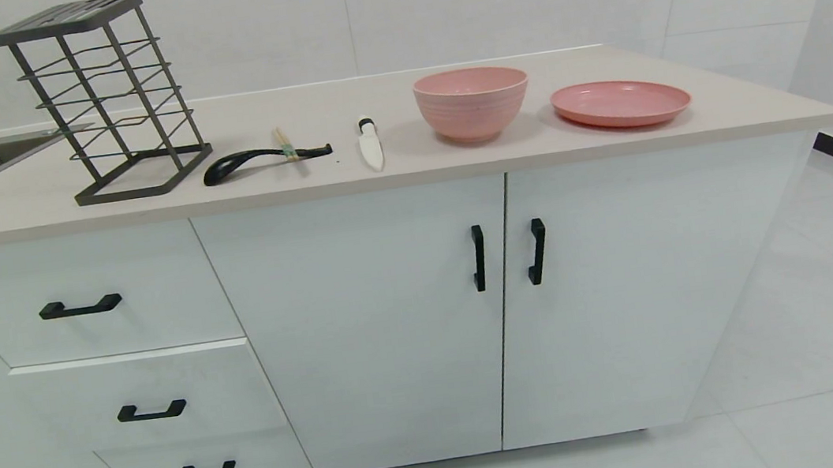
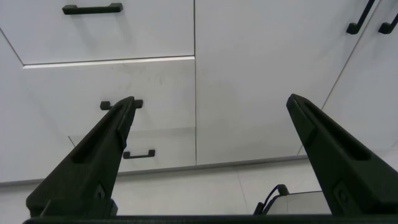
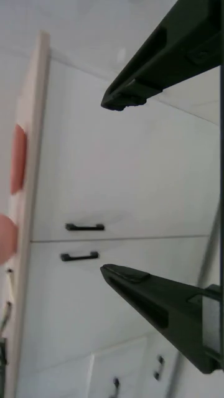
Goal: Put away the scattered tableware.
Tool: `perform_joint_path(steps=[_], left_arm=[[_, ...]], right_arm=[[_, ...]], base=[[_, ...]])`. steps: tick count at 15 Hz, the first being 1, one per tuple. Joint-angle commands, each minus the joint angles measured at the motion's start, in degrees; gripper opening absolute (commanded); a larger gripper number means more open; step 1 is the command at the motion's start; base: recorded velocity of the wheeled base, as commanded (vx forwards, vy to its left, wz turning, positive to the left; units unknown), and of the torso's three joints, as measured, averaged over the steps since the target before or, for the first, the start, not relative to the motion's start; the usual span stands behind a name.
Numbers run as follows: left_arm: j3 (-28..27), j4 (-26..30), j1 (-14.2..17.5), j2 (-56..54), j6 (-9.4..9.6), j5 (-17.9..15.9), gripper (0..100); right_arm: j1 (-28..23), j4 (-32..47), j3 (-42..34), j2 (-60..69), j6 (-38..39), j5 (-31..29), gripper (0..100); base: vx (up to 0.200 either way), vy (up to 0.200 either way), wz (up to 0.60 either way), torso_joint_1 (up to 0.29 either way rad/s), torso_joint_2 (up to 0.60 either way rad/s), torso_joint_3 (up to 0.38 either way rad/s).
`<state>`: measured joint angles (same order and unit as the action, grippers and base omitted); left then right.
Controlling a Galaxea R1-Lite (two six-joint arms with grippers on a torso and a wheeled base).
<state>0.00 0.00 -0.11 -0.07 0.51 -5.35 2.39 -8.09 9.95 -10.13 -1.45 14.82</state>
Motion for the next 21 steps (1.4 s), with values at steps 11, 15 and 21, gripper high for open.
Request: perform_joint_path(steps=[11,15,21], left_arm=[[0.0,0.0,0.0,0.1,0.02,0.0,100],[-0.1,0.0,0.0,0.1,0.10,0.0,100],[-0.1,0.0,0.0,0.1,0.02,0.0,100]], right_arm=[[6.7,-5.1,4.6,-36.8,0.2,2.1,100],[8.9,-16.1,4.4,-50.3,-1.5,2.1,100],[14.8,-37.5,4.4,-73.5,-1.9,2.1,100]], base=[[0.000,0.000,0.00,0.000,0.00,0.000],[0.000,0.000,0.00,0.000,0.00,0.000],[0.000,0.000,0.00,0.000,0.00,0.000]])
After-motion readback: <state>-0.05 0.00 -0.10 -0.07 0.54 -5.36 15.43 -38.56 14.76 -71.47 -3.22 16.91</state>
